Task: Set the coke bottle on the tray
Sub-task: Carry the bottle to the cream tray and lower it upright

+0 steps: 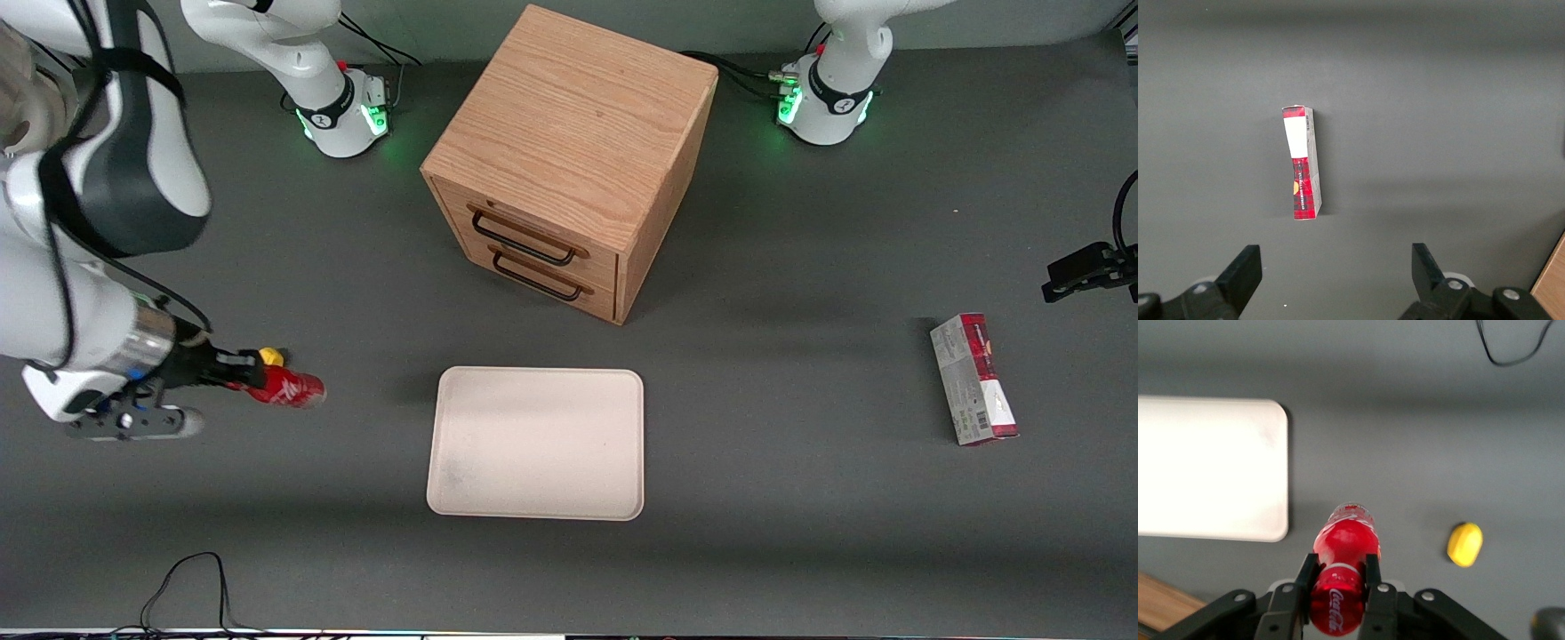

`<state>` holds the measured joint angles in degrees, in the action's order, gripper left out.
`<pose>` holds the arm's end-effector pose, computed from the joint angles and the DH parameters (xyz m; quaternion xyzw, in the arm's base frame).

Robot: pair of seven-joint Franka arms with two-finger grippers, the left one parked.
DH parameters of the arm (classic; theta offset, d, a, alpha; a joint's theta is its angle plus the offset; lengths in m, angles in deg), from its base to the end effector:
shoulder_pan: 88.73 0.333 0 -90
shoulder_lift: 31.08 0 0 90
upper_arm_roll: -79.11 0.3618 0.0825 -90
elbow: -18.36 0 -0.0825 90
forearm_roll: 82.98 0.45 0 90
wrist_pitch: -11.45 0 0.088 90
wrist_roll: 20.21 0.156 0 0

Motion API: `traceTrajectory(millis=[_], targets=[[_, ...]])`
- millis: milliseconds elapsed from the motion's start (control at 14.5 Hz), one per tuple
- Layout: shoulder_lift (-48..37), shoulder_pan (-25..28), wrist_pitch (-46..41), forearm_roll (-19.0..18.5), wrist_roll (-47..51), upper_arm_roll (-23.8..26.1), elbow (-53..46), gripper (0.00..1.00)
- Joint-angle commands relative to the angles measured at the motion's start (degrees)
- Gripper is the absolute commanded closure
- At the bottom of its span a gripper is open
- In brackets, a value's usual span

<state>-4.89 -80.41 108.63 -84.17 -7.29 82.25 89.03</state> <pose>0.7658 0.1438 0.4943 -0.9999 0.0143 -0.0027 0.0024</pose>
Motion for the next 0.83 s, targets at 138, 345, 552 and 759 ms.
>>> traceTrajectory(millis=[138,345,552,759], targets=[[13.6,4.0,-0.3,-7.6,12.9,6.3,-15.6,1.0],[15.6,6.3,3.3,-7.8,16.0,6.4,-15.9,1.0],[18.6,7.8,7.8,-8.0,17.9,6.4,-15.8,1.0],[21.7,8.4,12.5,-8.6,18.3,6.4,-15.6,1.0]])
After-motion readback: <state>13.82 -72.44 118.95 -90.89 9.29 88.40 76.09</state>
